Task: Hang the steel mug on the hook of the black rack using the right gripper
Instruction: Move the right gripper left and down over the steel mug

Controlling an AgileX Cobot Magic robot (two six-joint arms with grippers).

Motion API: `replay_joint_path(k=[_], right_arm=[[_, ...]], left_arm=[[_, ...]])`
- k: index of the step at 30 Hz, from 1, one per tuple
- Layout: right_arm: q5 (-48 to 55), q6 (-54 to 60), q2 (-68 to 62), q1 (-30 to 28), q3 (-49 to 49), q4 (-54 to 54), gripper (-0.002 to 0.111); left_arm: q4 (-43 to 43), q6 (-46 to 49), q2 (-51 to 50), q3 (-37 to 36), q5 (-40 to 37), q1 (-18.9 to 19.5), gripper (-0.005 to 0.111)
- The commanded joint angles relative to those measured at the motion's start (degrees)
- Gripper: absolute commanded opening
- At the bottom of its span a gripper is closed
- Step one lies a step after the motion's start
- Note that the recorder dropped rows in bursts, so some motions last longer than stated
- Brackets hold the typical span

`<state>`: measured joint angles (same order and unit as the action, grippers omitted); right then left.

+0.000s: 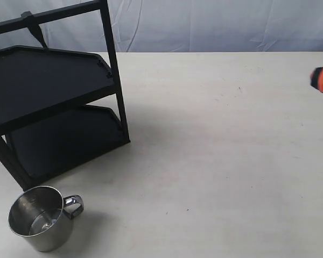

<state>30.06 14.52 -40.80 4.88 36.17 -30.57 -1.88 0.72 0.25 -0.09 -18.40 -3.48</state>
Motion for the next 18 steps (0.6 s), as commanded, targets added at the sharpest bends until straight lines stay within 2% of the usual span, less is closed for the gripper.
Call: replay_joint_path(k=[1, 4, 10, 18], right_arm=[[6.5, 20.5, -12.0, 2.2, 5.5, -11.8, -0.001], [3.2, 26.2, -18.8, 7.6, 5.8, -14.9, -0.001], [-6.6, 27.5, -28.7, 22.1, 6.3, -14.3, -0.001], [-7.9, 27.5, -38.5, 34.5, 15.0, -14.3, -0.001]], left_arm=[[-0.3, -0.2, -0.2, 0.1, 0.5, -0.1, 0.000], [-0.3, -0.2, -0.2, 0.1, 0.5, -0.1, 0.000], [-0.3, -0.2, -0.2, 0.1, 0.5, -0.1, 0.000], [-0.3, -0.2, -0.2, 0.1, 0.5, -0.1, 0.000]])
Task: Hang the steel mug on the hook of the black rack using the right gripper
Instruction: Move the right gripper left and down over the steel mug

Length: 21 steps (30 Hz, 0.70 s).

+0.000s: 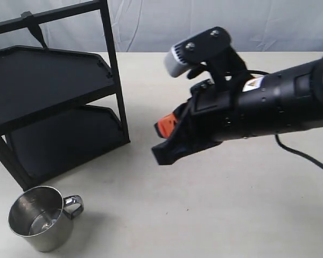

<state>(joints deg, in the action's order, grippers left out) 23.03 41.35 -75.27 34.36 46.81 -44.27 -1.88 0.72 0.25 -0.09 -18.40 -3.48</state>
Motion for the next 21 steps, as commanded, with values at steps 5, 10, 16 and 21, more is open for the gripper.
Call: replay_joint_path(k=[5, 10, 16, 21], right_arm=[[-0.9, 0.6, -10.4, 12.0, 9.6, -0.6, -0.001], [-1.0, 0.6, -17.1, 16.7, 12.7, 0.7, -0.001], [1.0, 0.6, -21.6, 19.0, 17.1, 3.1, -0.001], [4.8, 0.6, -22.9, 20.6, 21.5, 6.5, 0.020]], left_arm=[[-0.3, -0.2, -0.2, 0.1, 0.5, -0.1, 0.000], [-0.3, -0.2, -0.2, 0.1, 0.5, -0.1, 0.000], [-0.3, -0.2, -0.2, 0.1, 0.5, -0.1, 0.000], [-0.3, -0.2, -0.2, 0.1, 0.5, -0.1, 0.000]])
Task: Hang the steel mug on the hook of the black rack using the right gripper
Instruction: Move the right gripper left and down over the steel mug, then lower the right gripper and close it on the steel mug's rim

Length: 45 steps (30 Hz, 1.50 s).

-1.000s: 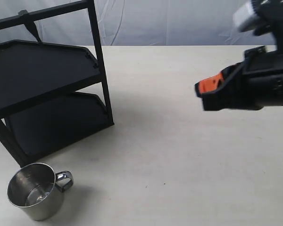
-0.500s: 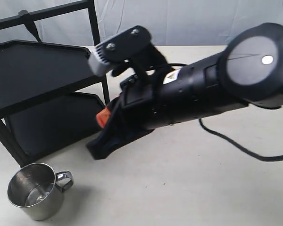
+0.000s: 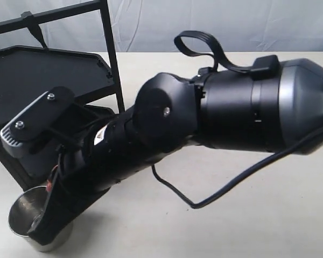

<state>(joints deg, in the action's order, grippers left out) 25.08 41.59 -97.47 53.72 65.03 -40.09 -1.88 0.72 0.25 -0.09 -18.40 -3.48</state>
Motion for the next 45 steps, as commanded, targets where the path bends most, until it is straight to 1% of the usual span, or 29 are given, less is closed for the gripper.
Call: replay_joint_path(k=[1, 3, 7, 8, 11, 17, 25, 28, 29, 30, 34, 40, 45], right_arm=[[5.1, 0.4, -1.5, 1.7, 5.1, 3.1, 0.029], [6.0, 0.4, -2.8, 3.0, 6.7, 5.1, 0.033], [6.1, 1.1, -5.0, 5.5, 7.3, 9.6, 0.034], [6.2, 1.1, -5.3, 5.7, 7.3, 10.2, 0.037], [5.4, 1.3, -6.8, 7.0, 7.3, 12.3, 0.052], [-1.6, 1.4, -7.4, 9.7, 7.3, 14.1, 0.052], [-3.7, 1.4, -10.8, 9.7, 7.3, 14.5, 0.052], [-2.0, 1.2, -10.6, 9.7, 7.3, 17.1, 0.048], [-1.2, -2.2, -9.7, 9.6, 7.3, 19.6, 0.044], [-1.2, -8.3, -8.6, 9.6, 7.3, 25.1, 0.033], [-1.2, -15.3, -7.7, 9.6, 7.3, 32.8, 0.001], [-1.1, -16.9, -9.3, 9.6, 7.3, 34.4, 0.000], [1.5, -18.0, -9.5, 9.3, 7.3, 37.3, 0.000]], left_arm=[[-0.3, -0.2, -0.2, 0.1, 0.5, -0.1, 0.000], [-0.3, -0.2, -0.2, 0.1, 0.5, -0.1, 0.000], [-0.3, -0.2, -0.2, 0.1, 0.5, -0.1, 0.000], [-0.3, -0.2, -0.2, 0.1, 0.5, -0.1, 0.000], [-0.3, -0.2, -0.2, 0.1, 0.5, -0.1, 0.000], [-0.3, -0.2, -0.2, 0.1, 0.5, -0.1, 0.000], [-0.3, -0.2, -0.2, 0.1, 0.5, -0.1, 0.000], [-0.3, -0.2, -0.2, 0.1, 0.5, -0.1, 0.000], [-0.3, -0.2, -0.2, 0.1, 0.5, -0.1, 0.000], [-0.3, -0.2, -0.2, 0.1, 0.5, -0.1, 0.000], [-0.3, -0.2, -0.2, 0.1, 0.5, -0.1, 0.000], [-0.3, -0.2, -0.2, 0.1, 0.5, -0.1, 0.000], [-0.3, -0.2, -0.2, 0.1, 0.5, -0.1, 0.000]])
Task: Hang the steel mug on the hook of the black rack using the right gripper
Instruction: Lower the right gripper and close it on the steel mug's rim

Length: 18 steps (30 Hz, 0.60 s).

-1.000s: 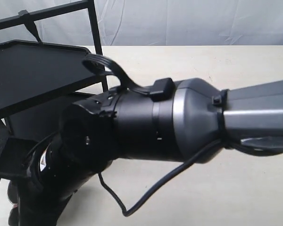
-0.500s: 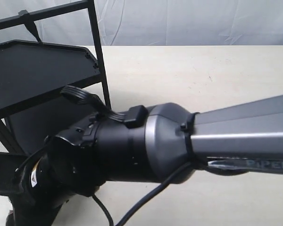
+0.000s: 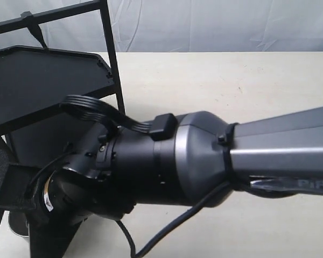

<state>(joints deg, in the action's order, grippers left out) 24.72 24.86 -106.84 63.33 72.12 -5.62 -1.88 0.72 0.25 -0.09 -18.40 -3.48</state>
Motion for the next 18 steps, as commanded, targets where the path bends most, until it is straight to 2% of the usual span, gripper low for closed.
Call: replay_joint_path(k=[1, 9, 18], right_arm=[[2.4, -1.6, -0.1, -0.6, 0.3, 2.9, 0.000], [4.5, -2.6, -0.2, -5.0, 0.2, 3.0, 0.000], [5.6, -2.6, -1.5, -5.0, 0.2, 2.6, 0.000]], left_arm=[[-0.3, -0.2, -0.2, 0.1, 0.5, -0.1, 0.000], [-0.3, -0.2, -0.2, 0.1, 0.5, -0.1, 0.000], [-0.3, -0.2, -0.2, 0.1, 0.5, -0.1, 0.000]])
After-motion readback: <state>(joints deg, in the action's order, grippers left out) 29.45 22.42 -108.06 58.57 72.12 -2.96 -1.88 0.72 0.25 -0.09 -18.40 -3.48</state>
